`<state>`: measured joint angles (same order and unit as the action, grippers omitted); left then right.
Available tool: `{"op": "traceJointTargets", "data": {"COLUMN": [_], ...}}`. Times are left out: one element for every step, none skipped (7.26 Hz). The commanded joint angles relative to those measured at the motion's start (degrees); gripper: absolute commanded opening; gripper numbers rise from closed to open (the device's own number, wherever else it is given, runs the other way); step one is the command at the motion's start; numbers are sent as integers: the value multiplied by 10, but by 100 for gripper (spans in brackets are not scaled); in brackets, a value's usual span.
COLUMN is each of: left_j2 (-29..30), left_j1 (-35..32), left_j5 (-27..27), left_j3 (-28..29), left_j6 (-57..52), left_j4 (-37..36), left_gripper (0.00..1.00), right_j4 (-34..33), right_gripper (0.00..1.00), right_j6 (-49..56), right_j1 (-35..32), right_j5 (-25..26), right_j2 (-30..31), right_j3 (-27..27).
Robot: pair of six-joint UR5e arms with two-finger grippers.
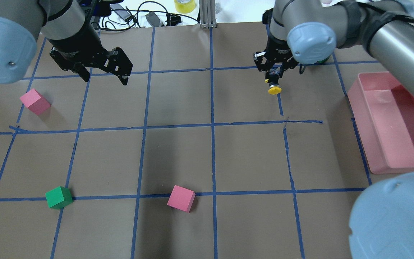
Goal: Align button upright
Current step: 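Carry the button with the right gripper to the table center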
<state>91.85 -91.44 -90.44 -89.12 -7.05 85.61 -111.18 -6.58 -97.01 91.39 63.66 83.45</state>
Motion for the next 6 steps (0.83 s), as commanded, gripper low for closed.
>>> {"op": "traceJointTargets", "data": {"left_j2": [0, 0, 0, 0, 0, 0], "left_j1": [0, 0, 0, 0, 0, 0], "left_j5": [0, -1, 0, 0, 0, 0], "left_j3": [0, 0, 0, 0, 0, 0], "left_j6": [0, -1, -1, -1, -1, 0], "left_j4": [0, 0, 0, 0, 0, 0], "left_gripper": [100, 100, 100, 100, 100, 100], "right_j4": [-26, -42, -47, -62, -65, -69], "right_gripper": [0, 0, 0, 0, 0, 0], "right_j6": [-41, -67, -101, -118, -119, -126], "right_j1": [-50, -67, -81, -97, -106, -117], "right_j5": [-16, -32, -43, -44, -46, -46], "right_j2": [-70, -91, -113, -129, -146, -165], "right_j3": [-40, -59, -71, -85, -102, -116]}}
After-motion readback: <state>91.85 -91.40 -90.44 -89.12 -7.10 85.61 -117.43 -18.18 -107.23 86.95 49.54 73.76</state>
